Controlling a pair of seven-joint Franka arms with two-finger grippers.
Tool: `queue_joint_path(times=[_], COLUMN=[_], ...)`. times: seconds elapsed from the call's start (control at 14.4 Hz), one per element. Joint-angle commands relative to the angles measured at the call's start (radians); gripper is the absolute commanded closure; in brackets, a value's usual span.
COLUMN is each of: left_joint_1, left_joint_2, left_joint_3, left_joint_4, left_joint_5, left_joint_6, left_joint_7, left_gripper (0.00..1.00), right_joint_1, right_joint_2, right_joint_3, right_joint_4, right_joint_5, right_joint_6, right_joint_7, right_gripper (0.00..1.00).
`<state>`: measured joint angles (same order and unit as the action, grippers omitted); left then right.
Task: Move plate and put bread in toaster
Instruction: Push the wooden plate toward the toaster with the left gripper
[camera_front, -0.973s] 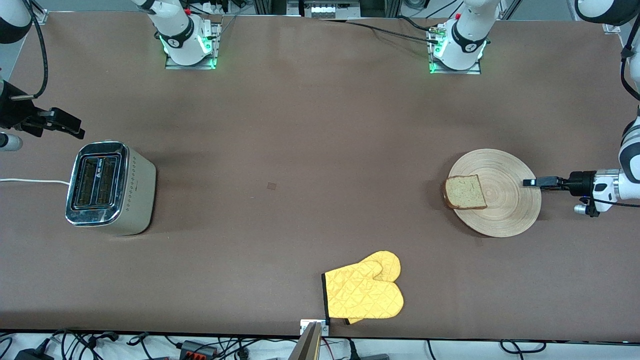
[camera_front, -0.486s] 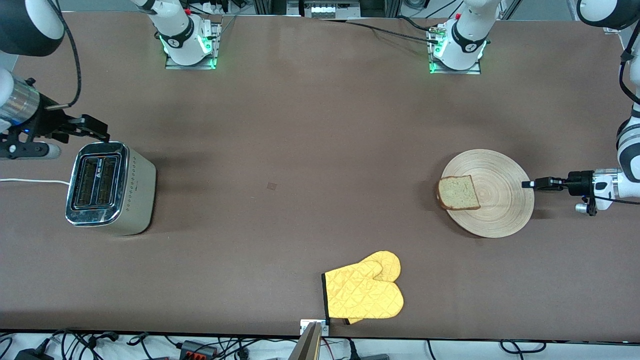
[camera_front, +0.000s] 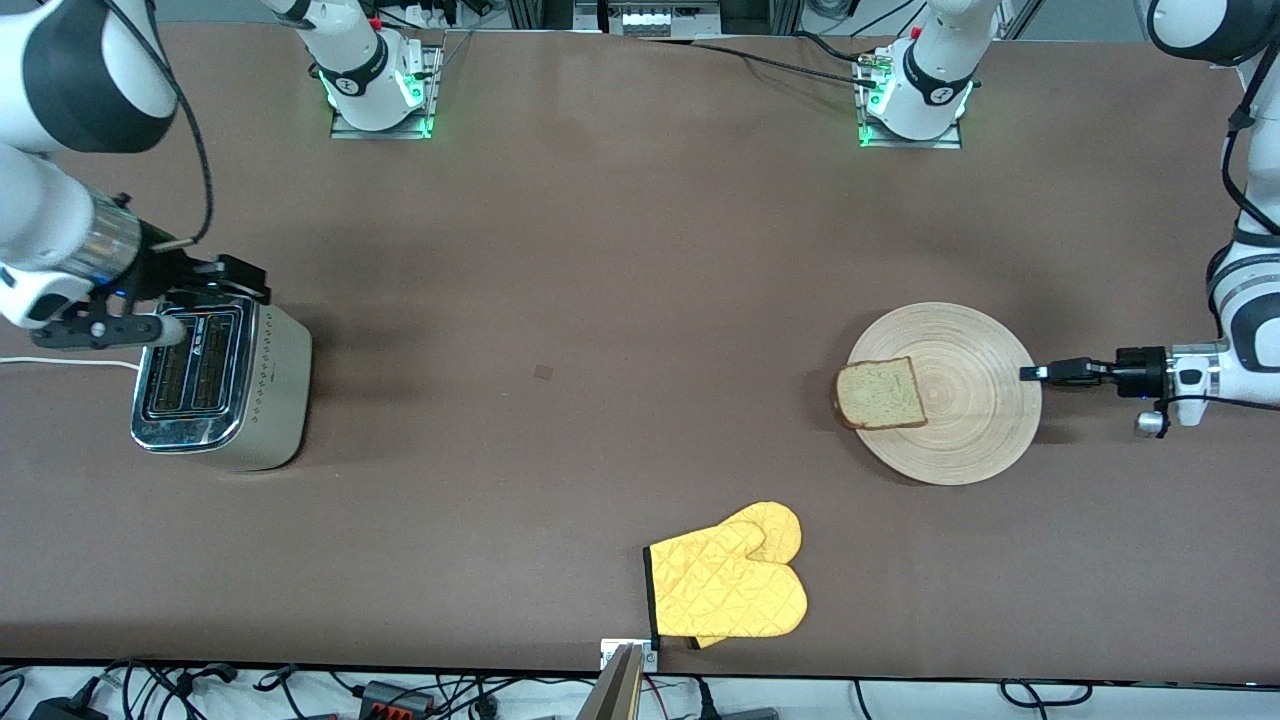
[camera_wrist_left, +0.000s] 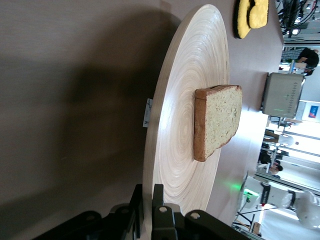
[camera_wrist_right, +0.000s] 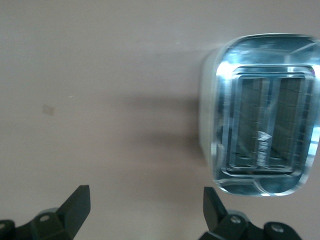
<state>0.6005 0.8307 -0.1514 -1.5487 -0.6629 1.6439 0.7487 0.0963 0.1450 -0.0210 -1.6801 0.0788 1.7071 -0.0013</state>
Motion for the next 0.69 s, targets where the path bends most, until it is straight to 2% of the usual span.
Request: queue_joint_path(times=[0.0, 0.28, 0.49, 0.63], left_joint_1=[-0.044, -0.132, -0.211, -0.214], left_joint_2=[0.004, 0.008, -0.005, -0.005], left_joint_3=[-0.022, -0.031, -0.037, -0.100], left_joint_4=[0.007, -0.028, -0.112, -0.158], left_joint_5=[-0.081, -0.153, -0.219, -0.268], left_joint_6=[-0.064, -0.056, 0.020, 0.085], left_joint_7=[-0.022, -0.019, -0.005, -0.005], left_gripper=[0.99, 0.99, 0.99, 0.99], right_joint_1=[0.020, 0.028, 0.060, 0.063], right_joint_2=[0.025, 0.044, 0.044, 0.050], right_joint_3=[-0.004, -0.005, -0.005, -0.005], right_joint_4=[-0.006, -0.006, 0.006, 0.007], right_joint_5=[0.056, 0.070, 0.062, 0.068], right_joint_6=[0.011, 0.000, -0.004, -0.024], right_joint_7=[0.014, 0.059, 0.110, 0.130], right_gripper=[0.00, 0.00, 0.00, 0.00])
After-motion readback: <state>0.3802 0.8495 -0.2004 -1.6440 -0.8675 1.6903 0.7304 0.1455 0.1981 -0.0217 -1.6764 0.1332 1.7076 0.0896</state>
